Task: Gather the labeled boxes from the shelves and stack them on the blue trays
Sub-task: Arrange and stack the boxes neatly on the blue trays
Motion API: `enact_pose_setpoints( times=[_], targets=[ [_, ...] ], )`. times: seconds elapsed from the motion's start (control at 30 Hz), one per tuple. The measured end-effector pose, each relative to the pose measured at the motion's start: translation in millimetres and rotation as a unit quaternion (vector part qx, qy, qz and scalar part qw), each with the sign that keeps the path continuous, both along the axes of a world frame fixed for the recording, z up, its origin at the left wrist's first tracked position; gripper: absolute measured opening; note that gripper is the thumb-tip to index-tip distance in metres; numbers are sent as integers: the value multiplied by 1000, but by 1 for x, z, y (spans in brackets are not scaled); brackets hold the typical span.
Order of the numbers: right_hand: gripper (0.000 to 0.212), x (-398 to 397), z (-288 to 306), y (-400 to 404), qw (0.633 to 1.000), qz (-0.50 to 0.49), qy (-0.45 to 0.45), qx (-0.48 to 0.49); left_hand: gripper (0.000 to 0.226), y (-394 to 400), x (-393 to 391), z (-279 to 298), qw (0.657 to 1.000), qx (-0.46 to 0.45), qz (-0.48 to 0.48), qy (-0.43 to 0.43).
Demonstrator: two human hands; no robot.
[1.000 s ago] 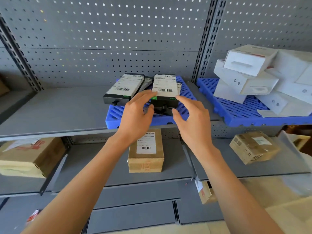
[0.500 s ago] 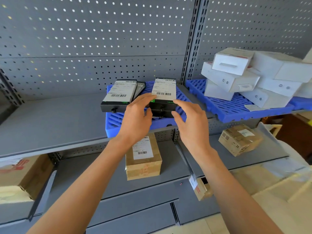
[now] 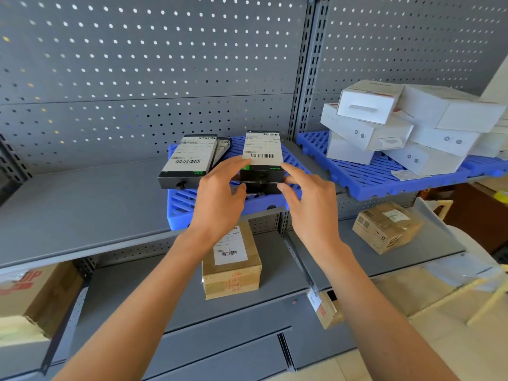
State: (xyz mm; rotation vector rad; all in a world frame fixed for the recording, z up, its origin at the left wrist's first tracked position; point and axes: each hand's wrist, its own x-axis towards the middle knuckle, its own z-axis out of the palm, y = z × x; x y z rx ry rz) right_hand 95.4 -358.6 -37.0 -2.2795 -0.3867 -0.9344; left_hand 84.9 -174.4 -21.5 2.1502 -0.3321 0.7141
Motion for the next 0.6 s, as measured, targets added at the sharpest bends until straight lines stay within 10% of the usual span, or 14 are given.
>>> enact_pose_setpoints(
  times=[0.6],
  targets=[
    [40, 35, 16, -27, 999, 46, -3, 28, 47, -32, 12, 16, 999, -3, 37, -10]
  ],
)
